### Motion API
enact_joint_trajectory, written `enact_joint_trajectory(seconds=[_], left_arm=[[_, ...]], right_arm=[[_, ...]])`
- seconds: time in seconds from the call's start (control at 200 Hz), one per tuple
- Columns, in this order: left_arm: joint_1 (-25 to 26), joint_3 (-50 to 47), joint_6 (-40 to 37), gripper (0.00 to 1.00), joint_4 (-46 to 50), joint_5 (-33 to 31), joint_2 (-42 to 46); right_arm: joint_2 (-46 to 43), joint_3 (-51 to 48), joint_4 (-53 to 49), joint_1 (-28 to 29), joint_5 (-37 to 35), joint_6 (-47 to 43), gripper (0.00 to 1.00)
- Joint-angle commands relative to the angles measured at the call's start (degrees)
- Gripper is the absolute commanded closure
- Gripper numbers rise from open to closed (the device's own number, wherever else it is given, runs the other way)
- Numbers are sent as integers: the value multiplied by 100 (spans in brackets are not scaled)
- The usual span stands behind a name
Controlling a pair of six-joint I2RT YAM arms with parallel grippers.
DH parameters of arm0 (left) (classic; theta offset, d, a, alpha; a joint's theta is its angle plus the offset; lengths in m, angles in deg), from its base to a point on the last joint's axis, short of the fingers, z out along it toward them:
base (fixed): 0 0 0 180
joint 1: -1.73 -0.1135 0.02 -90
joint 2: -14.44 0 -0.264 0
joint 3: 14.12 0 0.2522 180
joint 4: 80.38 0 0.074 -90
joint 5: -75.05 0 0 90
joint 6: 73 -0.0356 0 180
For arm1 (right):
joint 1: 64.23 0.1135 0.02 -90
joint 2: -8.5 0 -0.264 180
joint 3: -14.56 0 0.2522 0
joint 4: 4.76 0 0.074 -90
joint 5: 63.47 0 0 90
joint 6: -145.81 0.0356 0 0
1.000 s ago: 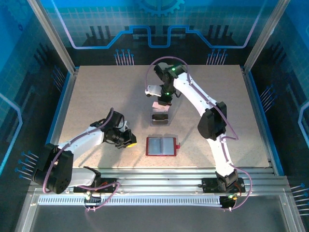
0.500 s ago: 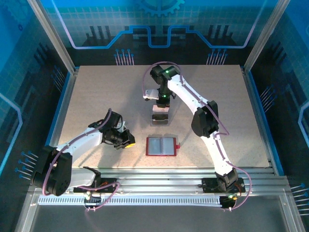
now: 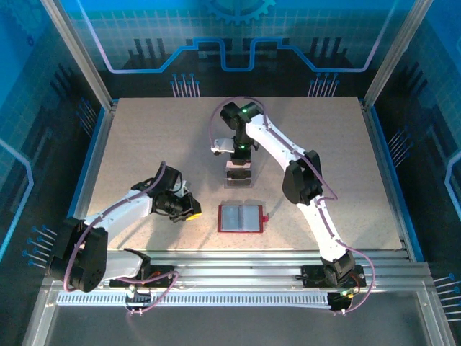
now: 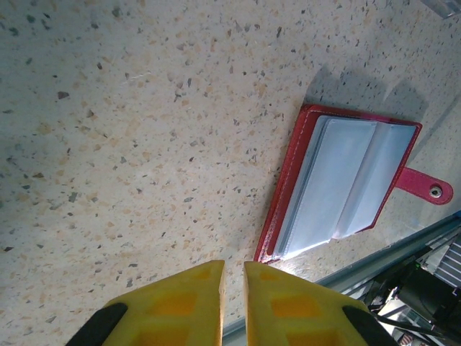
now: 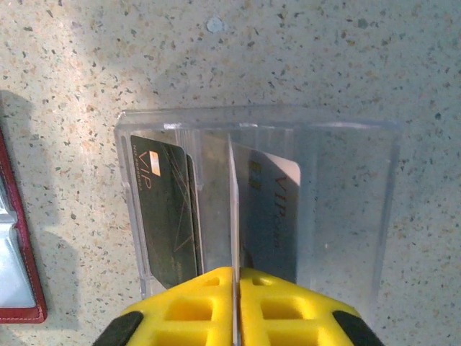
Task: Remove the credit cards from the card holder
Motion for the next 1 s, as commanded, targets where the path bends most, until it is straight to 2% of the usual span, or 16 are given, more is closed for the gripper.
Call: enact_joint_trajectory(seconds=[0.0, 0.28, 0.505, 0.66, 0.995], left_arm=[[-64, -92, -136, 86, 148, 127, 90], [-64, 9, -186, 85, 145, 170, -32], [-64, 66, -128, 85, -83, 384, -163], [-49, 110, -47, 86, -414, 689, -379], [326, 403, 1, 88, -714, 835, -994]], right_arm=[[103, -12, 53, 83, -32, -74, 87], [-346, -225, 451, 72, -460, 29, 83], [-988, -744, 785, 69, -181, 495, 82], [-1638, -1565, 1405, 77, 95, 1502, 79], [-3451, -4377, 3113, 243, 619, 4228, 78]])
